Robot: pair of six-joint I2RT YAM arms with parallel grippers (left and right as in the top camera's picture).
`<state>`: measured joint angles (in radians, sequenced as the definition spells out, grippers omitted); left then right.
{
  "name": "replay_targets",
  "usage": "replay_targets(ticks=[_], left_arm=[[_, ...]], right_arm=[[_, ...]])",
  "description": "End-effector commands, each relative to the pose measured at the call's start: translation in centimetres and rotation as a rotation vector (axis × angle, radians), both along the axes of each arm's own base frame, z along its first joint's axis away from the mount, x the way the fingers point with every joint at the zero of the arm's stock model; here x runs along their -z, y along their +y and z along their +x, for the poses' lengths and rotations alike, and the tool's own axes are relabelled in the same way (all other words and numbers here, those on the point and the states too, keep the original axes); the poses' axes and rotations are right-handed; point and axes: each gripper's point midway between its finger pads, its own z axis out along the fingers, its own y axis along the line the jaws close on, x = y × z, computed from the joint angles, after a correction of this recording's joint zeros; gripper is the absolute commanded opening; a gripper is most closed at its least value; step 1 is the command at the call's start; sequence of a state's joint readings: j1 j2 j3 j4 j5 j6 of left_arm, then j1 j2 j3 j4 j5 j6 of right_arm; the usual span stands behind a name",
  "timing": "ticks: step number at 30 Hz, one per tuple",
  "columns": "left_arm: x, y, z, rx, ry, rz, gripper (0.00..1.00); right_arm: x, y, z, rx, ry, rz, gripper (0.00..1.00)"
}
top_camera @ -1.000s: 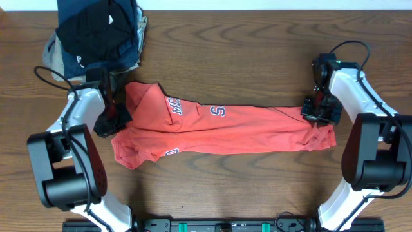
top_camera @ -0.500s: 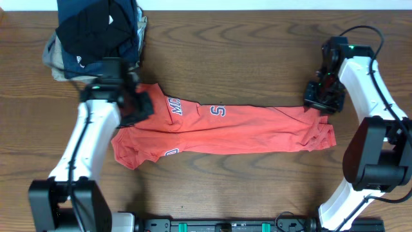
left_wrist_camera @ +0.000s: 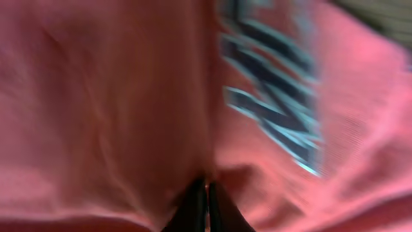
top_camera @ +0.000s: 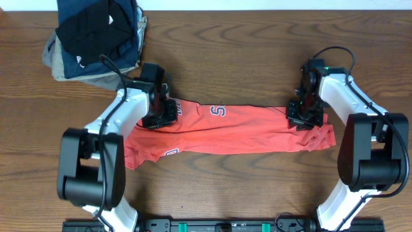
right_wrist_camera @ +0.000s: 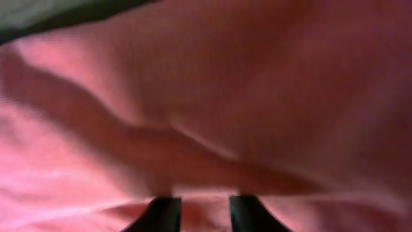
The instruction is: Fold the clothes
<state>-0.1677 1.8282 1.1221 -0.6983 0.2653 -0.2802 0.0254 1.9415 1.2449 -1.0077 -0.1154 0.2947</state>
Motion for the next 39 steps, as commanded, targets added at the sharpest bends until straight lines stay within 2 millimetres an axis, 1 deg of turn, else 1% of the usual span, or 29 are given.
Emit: replay_targets(ticks=[1, 3, 4, 6, 8, 12, 17, 19, 22, 26, 29, 31, 34, 35, 36, 37, 38, 39], left_arm=[[2.0, 2.5, -0.5, -0.030, 0.055, 0.067, 0.06], [2.6, 3.7, -0.9, -0.056, 0.086, 0.089, 0.06], [2.8, 4.2, -1.0, -0.067, 0.096, 0.098, 0.06], [2.9, 5.7, -1.1, -0.100, 0.110, 0.124, 0.06], [2.9, 7.0, -1.2, -0.128, 0.115, 0.147, 0.06], [2.9, 9.1, -1.5, -0.186, 0.133, 0.160, 0.06], [2.9, 11.0, -1.6, -0.249, 0.141, 0.157, 0.06], [2.9, 11.8, -1.7, -0.274, 0.143, 0.155, 0.06], [2.7, 12.7, -1.9, -0.305, 0.148, 0.153, 0.06], [2.2, 13.3, -1.9, -0.324, 0.138, 0.152, 0.06], [1.2, 13.4, -1.7, -0.329, 0.112, 0.152, 0.06], [0.1, 13.5, -1.4, -0.332, 0.079, 0.152, 0.06], [-2.2, 13.5, -1.0, -0.337, 0.011, 0.152, 0.06], [-3.1, 13.5, -0.9, -0.338, -0.012, 0.152, 0.06], [-4.0, 13.5, -0.9, -0.339, -0.035, 0.152, 0.06], [-5.0, 13.5, -1.0, -0.340, -0.062, 0.152, 0.06], [-5.8, 13.5, -1.0, -0.341, -0.083, 0.151, 0.06], [-6.7, 13.4, -1.1, -0.343, -0.106, 0.147, 0.06]], right_arm=[[0.8, -1.0, -0.6, 0.040, 0.000, -0.013, 0.28], [1.2, -1.6, -0.8, 0.057, 0.004, -0.017, 0.26], [1.2, -1.9, -0.9, 0.063, 0.005, -0.022, 0.24], [1.3, -3.2, -1.0, 0.100, 0.010, -0.064, 0.16], [1.3, -4.2, -1.0, 0.127, 0.010, -0.091, 0.12], [1.4, -5.1, -0.6, 0.144, -0.009, -0.094, 0.01], [1.5, -6.3, 0.4, 0.132, -0.053, -0.159, 0.02], [1.5, -6.6, 0.8, 0.132, -0.070, -0.172, 0.03], [1.5, -6.6, 1.2, 0.146, -0.087, -0.174, 0.08], [1.3, -6.7, 1.5, 0.156, -0.093, -0.175, 0.14], [0.5, -6.8, 1.7, 0.155, -0.085, -0.179, 0.25], [-0.7, -6.8, 2.0, 0.156, -0.077, -0.179, 0.29], [-3.1, -7.0, 3.2, 0.158, -0.086, -0.179, 0.36], [-4.1, -7.0, 3.6, 0.161, -0.094, -0.177, 0.39], [-4.9, -7.1, 4.0, 0.168, -0.103, -0.172, 0.44], [-5.8, -7.3, 4.5, 0.176, -0.113, -0.170, 0.56], [-6.5, -7.5, 4.8, 0.182, -0.121, -0.169, 0.99], [-7.3, -7.9, 5.1, 0.191, -0.130, -0.170, 0.99]])
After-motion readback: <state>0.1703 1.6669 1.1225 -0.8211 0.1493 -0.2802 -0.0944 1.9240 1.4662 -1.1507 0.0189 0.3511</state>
